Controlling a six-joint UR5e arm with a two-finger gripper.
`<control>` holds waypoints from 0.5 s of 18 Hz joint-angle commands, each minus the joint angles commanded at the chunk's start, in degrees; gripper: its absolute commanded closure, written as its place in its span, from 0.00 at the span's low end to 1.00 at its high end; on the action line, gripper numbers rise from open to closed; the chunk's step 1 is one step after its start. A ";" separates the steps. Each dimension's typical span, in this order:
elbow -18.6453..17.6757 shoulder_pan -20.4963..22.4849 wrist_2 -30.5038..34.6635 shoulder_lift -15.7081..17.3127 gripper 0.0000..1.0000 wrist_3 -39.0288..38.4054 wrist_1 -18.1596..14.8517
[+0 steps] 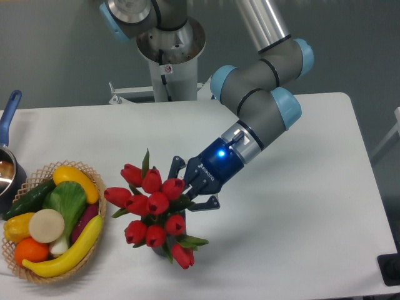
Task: Insert the flowers into the vase
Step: 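Lower the tulip stems into the grey vase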
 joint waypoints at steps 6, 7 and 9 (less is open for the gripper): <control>-1.76 0.18 0.09 0.00 0.75 1.59 0.00; -1.85 0.18 0.17 0.00 0.73 1.59 -0.09; -2.20 0.18 0.26 0.00 0.73 1.59 0.00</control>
